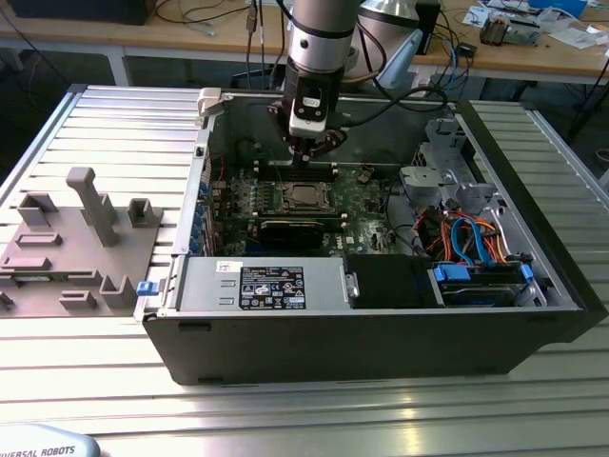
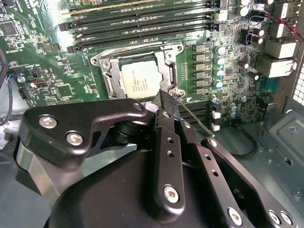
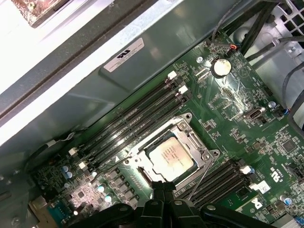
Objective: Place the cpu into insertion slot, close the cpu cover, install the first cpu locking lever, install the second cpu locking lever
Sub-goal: 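Install the first cpu locking lever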
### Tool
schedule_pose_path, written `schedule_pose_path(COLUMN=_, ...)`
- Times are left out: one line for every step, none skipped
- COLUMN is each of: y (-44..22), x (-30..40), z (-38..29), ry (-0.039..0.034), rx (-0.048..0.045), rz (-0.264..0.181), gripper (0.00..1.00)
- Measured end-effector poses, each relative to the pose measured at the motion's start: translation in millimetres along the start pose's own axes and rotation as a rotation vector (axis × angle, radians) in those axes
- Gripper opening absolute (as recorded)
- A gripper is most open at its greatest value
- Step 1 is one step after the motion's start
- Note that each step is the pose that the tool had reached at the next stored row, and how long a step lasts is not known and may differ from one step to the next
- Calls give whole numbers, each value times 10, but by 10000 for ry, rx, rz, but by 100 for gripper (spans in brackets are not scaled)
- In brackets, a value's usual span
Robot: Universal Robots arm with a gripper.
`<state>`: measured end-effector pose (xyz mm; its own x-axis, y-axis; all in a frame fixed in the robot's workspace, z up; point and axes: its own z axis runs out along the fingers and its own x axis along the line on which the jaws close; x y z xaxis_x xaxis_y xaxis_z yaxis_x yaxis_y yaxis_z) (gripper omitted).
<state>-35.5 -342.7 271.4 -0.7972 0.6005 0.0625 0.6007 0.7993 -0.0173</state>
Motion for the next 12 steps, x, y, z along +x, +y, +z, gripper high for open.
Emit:
schedule_pose_path(y=0, x=0, z=0, ry=-1, rx=1, rz=-29, gripper=11)
schedule_pose_path(y=0, x=0, z=0, ry=-1, rx=4, rz=-60, gripper=11)
schedule_pose_path(y=0, x=0, z=0, ry=-1, rx=6, rz=-89, gripper=11)
schedule_pose_path(y=0, x=0, z=0, ry=-2, rx=8, rz=-119, gripper=11)
schedule_pose_path(y=0, x=0, z=0, ry=-3, rx=10, rz=-156, gripper=11)
schedule_pose_path(y=0, x=0, z=0, ry=-3, rx=11, rz=-185, gripper=11)
schedule_pose_path(y=0, x=0, z=0, ry=-4, rx=13, rz=-213, gripper=11)
schedule_pose_path(y=0, x=0, z=0, ry=-5, rx=17, rz=-272, gripper=11)
schedule_pose_path(y=0, x=0, z=0, ry=-6, rx=20, rz=-313, gripper=11)
schedule_pose_path(y=0, x=0, z=0, ry=-6, rx=22, rz=-364, gripper=11)
schedule_pose_path(y=0, x=0, z=0, ry=-7, rx=26, rz=-415, gripper=11)
schedule_pose_path(y=0, x=0, z=0, ry=-8, rx=28, rz=-447, gripper=11)
